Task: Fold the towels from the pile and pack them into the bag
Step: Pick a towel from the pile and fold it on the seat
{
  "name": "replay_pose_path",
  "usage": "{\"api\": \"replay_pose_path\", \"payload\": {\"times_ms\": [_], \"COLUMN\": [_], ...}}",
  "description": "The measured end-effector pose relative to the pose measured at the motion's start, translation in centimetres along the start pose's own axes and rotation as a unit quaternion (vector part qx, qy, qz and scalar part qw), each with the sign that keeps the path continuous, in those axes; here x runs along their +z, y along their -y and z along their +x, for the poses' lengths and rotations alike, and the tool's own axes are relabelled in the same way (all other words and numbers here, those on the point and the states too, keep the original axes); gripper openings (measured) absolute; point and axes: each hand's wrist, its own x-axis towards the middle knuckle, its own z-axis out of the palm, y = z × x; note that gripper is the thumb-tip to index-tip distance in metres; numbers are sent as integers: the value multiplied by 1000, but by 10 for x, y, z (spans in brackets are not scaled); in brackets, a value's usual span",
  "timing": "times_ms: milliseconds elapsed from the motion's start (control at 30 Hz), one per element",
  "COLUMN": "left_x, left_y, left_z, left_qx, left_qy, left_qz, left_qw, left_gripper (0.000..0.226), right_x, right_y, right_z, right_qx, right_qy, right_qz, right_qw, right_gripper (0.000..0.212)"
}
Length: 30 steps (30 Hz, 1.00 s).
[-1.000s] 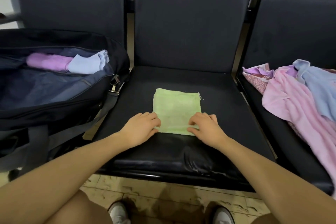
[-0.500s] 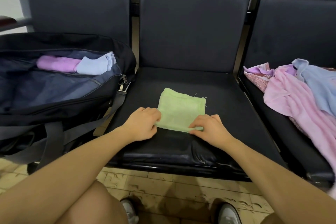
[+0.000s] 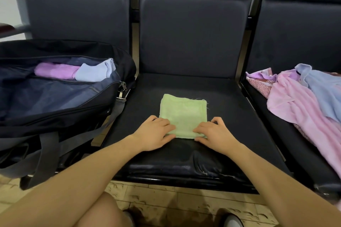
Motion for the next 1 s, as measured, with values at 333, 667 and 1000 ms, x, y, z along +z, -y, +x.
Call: {"api": "replay_pose_path", "payload": {"times_ms": [333,667,1000], "left_x": [-1,2,-8], "left_y": [-11,-6,0], "left_z": [21,25,20], "left_qx": [-37,-110,-176], "left_qy": [18,-58,-107], "left_qz": [72,-78,-244], "left_qw": [997,989,948], "left_gripper": [54,27,21], "right_x": [3,-10,-11], "right_y": [-5,-16,-25], "right_z": [13,9,9], "right_qx": [-24,52,152], "right_qy": [-68,-38,-14], "right_qz": [-63,46,224], "right_qw": [995,997,963], "right_gripper": [21,16,15]}}
